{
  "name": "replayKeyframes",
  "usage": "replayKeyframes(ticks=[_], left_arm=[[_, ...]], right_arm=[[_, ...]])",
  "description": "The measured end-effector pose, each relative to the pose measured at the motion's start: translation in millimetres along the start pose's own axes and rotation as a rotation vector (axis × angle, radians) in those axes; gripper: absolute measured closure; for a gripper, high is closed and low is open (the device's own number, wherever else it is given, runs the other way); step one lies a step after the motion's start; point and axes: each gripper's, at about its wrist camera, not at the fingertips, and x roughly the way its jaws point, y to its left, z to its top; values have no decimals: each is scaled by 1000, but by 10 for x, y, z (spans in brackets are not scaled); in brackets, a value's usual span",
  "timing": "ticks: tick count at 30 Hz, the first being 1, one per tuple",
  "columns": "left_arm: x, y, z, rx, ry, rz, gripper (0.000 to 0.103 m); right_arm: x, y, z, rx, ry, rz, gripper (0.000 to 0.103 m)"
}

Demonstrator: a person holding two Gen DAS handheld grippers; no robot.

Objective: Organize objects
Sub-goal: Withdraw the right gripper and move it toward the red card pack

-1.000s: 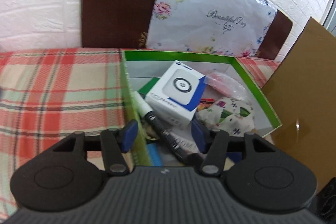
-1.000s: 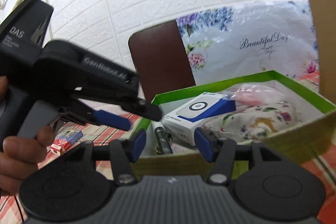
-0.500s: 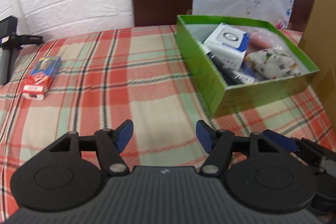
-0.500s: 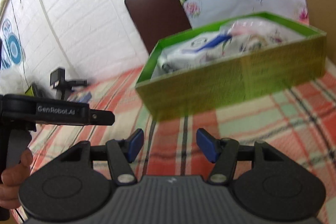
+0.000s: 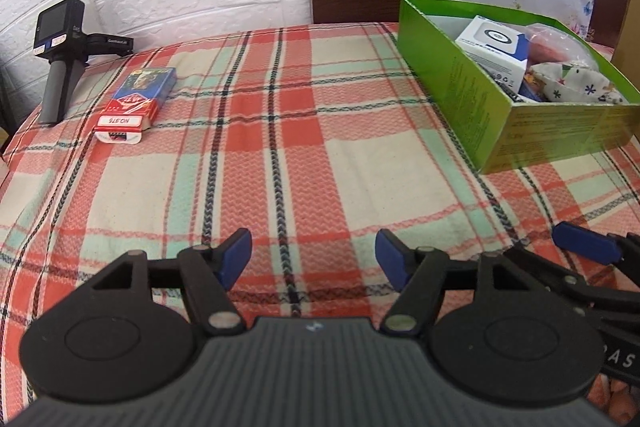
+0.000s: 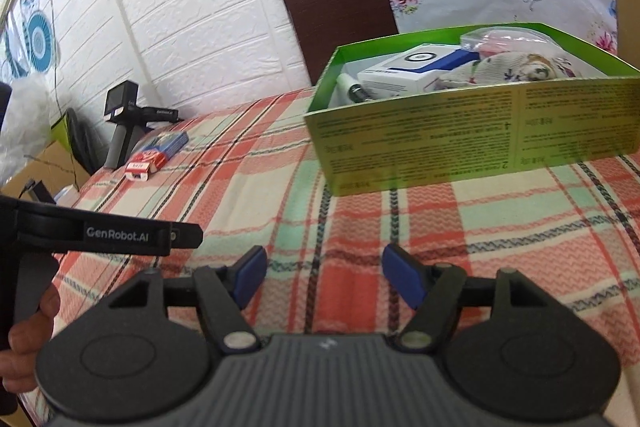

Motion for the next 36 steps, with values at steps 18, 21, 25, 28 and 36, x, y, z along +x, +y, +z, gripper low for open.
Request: replayKeyframes(ticks=[18, 21, 25, 28, 36], left_arm=[[117, 515, -131, -72, -14, 69, 28], [143, 625, -140, -92, -20, 82, 24], [172, 767, -147, -114, -28, 96, 22], [183, 856, -152, -127, -34, 108, 22], [215, 1007, -151, -150, -46, 117, 19]], right_arm=[[240, 437, 28, -153, 41, -9, 28], [298, 527, 40, -181, 47, -10, 26], [386, 673, 43, -222, 65, 13, 27], [441, 820, 9, -270, 70, 23, 26], [536, 1001, -10, -332, 79, 29, 21]])
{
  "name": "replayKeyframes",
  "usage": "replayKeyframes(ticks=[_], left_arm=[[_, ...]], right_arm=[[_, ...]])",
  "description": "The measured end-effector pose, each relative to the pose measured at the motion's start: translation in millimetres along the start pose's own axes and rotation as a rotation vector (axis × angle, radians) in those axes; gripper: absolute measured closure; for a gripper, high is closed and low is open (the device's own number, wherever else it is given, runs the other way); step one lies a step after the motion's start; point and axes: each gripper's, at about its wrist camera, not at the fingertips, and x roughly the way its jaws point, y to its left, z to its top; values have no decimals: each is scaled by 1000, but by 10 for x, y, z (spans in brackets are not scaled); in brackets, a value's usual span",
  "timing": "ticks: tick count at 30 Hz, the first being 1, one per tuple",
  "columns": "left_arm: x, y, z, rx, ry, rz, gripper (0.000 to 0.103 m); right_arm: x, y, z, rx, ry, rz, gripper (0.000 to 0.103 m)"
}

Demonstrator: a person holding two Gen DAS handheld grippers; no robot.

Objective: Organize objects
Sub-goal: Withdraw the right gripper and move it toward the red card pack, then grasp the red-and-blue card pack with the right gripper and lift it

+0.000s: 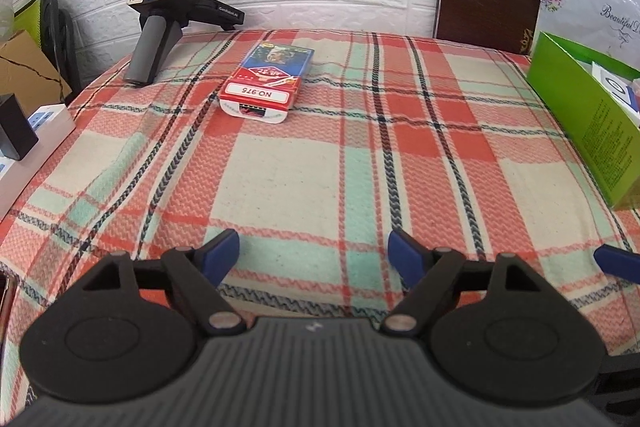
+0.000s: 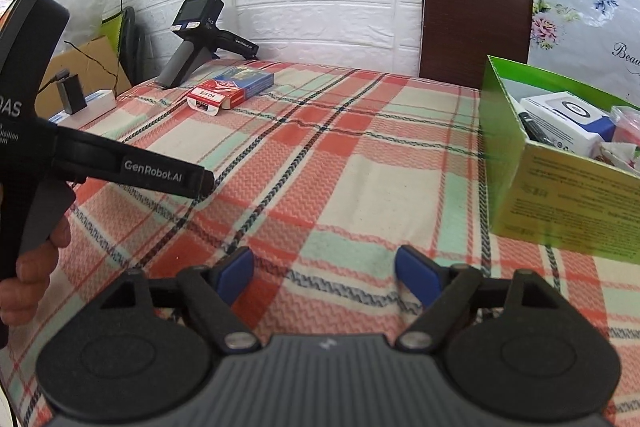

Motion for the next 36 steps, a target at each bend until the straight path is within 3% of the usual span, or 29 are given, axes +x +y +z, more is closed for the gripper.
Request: replayKeyframes(ticks=[28, 36], left_arm=[[166, 260, 85, -37, -29, 22, 9], [297, 583, 171, -63, -57, 68, 7]], right_arm=[[402, 286, 263, -83, 11, 70, 19], [676, 238, 459, -56, 15, 61, 16]])
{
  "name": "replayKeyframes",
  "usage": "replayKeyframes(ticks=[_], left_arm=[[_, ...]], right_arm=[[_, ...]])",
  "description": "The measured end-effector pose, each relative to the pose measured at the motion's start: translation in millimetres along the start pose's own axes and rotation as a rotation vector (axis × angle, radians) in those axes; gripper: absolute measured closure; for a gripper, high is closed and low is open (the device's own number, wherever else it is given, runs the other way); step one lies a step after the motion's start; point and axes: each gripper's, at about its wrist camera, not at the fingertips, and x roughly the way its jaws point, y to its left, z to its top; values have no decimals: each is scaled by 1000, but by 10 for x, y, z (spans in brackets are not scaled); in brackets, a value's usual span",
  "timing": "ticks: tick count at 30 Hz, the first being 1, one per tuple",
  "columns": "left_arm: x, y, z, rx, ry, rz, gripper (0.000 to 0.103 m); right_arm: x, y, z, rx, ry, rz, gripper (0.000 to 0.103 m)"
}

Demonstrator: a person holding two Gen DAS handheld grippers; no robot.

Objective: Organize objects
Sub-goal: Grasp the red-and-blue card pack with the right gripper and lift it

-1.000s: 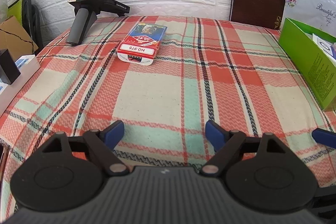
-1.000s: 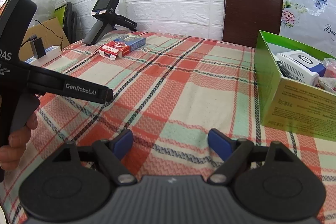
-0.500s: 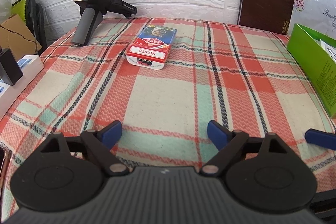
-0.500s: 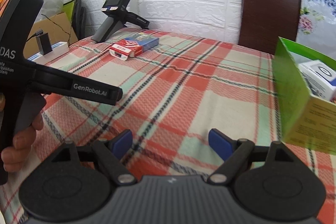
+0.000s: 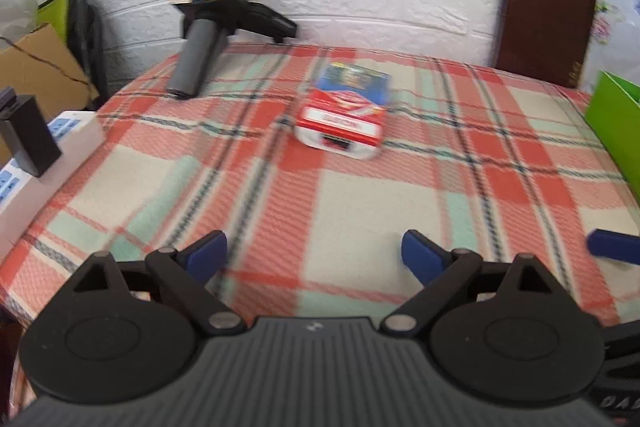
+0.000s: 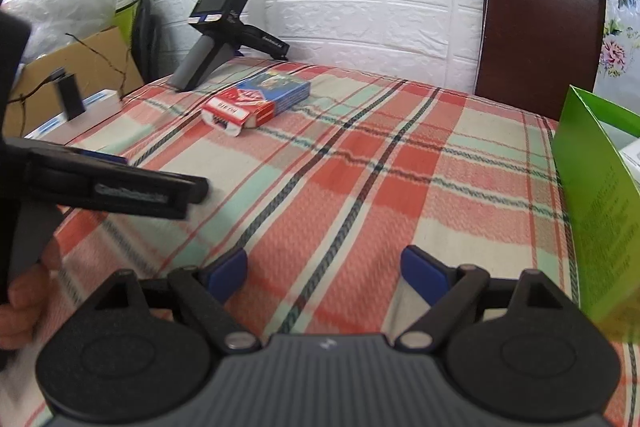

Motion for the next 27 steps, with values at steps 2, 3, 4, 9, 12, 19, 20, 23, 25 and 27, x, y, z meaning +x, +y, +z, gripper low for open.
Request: replayKeyframes(ticks=[2, 3, 4, 9, 12, 19, 20, 23, 25, 27], left_arm=[[86, 184, 29, -35, -14, 51, 6], [129, 287, 37, -62, -22, 76, 6], [169, 395, 37, -102, -26, 90, 6], [157, 699, -8, -295, -96, 90, 8], [127, 618, -16, -262, -125, 103, 8], [127, 673, -16, -285, -138, 79, 8], [129, 671, -16, -285, -139, 78, 8], [136, 653, -16, -277, -132, 82, 8], [145, 652, -14, -276, -117, 81, 8], [159, 664, -9, -277, -99, 73, 8]], right_arm=[[87, 10, 72, -2, 2, -1, 16], [140, 22, 117, 0, 2, 2, 16], [199, 34, 166, 4, 1, 9, 16], [506, 80, 480, 83, -50, 72, 18], [722, 130, 737, 144, -78, 104, 13], [1307, 383, 1173, 199, -43, 102, 8], [1392, 410, 1189, 189, -9, 89, 12], [1397, 478, 1160, 101, -10, 81, 38], [1316, 451, 1117, 86, -7, 87, 42], [1215, 417, 1039, 68, -15, 80, 43]])
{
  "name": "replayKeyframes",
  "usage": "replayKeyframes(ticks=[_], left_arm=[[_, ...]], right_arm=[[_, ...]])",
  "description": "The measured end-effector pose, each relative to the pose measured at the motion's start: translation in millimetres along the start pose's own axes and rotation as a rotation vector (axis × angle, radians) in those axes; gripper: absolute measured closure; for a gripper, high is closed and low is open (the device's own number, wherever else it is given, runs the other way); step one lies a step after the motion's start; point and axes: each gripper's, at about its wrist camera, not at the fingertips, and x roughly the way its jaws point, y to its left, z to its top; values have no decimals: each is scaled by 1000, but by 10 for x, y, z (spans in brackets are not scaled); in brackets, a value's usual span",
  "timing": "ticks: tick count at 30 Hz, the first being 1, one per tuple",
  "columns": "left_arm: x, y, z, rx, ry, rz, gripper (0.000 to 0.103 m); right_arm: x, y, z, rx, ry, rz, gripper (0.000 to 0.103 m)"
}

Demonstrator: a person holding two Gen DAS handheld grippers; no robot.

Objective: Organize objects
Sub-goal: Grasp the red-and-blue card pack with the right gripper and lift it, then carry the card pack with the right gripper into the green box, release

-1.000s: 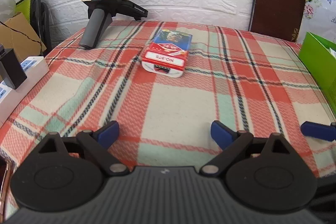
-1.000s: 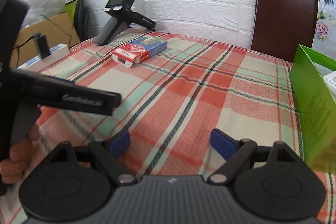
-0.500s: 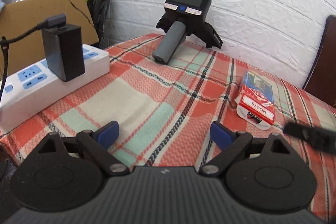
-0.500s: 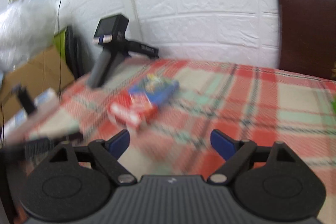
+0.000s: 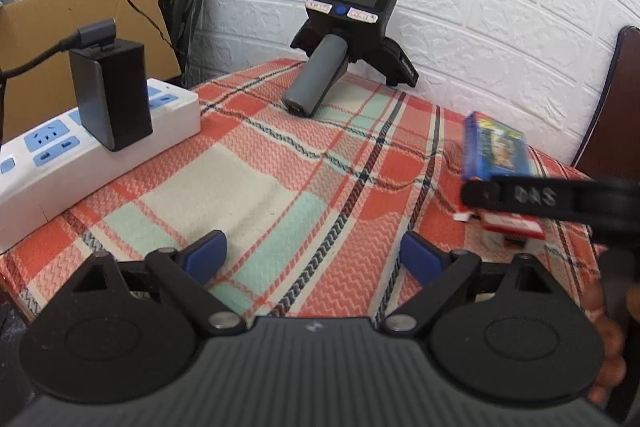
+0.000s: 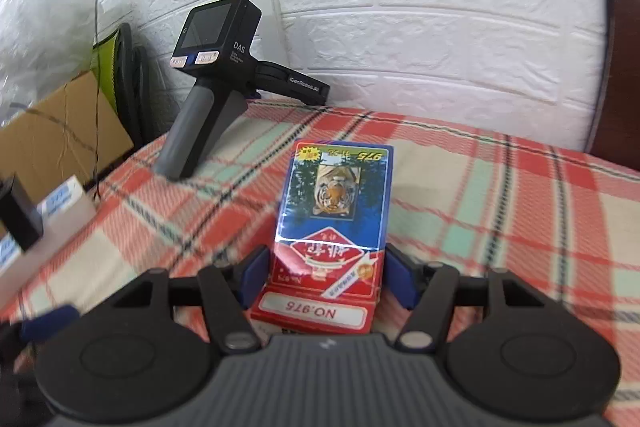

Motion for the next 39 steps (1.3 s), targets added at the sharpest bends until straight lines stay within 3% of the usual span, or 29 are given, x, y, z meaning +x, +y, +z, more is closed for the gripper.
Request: replayKeyframes(ticks=[6, 20, 26, 30, 33, 36, 39], left_arm=[[12, 16, -2, -6, 11, -15, 8], [22, 15, 10, -6, 9, -15, 8], [21, -31, 2, 28, 18, 2, 8], [-98, -146, -29, 81, 79, 7, 8], [-502, -317, -108, 54, 90, -137, 9], [-858, -603, -174, 87, 113, -343, 9], [-1076, -779, -202, 100, 123, -436, 9]], right_arm=[[-378, -48, -363, -11, -59, 35, 45], [-423, -72, -419, -1, -56, 52, 46], [-841, -58, -731, -56, -26, 91, 46], [-1253, -155, -1033, -99, -8, 96, 46], [-1529, -251, -1237, -110, -10, 92, 46], [-1743, -367, -1369, -103, -9, 93, 46], [-1895, -488, -1429, -65, -8, 96, 46]])
